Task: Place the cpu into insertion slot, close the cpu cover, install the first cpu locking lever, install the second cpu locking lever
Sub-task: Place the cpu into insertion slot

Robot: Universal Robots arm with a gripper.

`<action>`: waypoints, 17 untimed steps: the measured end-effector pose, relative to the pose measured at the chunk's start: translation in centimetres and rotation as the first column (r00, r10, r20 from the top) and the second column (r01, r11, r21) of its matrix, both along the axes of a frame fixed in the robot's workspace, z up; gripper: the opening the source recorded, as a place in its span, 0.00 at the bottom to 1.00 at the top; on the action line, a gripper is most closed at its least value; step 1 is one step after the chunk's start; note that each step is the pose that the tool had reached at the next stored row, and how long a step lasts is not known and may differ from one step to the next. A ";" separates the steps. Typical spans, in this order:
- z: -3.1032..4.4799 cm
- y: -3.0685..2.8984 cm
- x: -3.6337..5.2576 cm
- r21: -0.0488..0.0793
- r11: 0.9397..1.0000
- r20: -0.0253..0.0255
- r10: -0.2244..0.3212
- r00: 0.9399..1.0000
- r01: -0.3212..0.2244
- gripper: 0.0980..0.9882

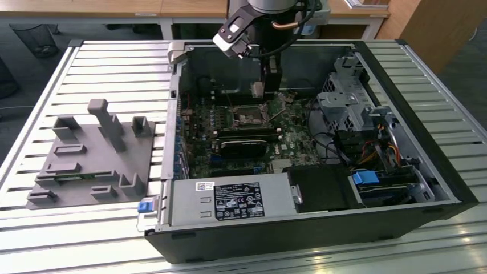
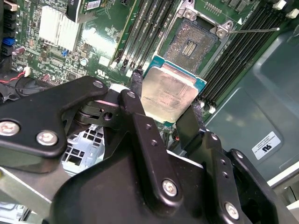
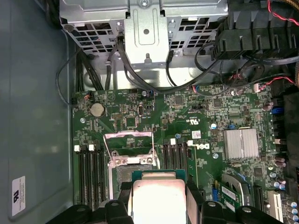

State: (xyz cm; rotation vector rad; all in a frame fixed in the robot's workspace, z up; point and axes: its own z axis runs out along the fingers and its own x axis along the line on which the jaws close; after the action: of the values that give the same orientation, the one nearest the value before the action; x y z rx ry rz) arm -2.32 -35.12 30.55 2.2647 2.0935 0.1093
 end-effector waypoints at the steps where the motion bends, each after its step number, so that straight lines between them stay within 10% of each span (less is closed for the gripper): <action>1: -0.02 0.00 0.00 0.000 1.000 0.000 0.000 1.000 0.000 0.50; 17: -0.33 0.00 0.00 0.000 1.000 0.000 0.000 1.000 0.000 0.50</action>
State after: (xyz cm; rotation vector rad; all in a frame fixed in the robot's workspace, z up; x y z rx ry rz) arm -2.32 -35.12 30.22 2.2647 2.0935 0.1093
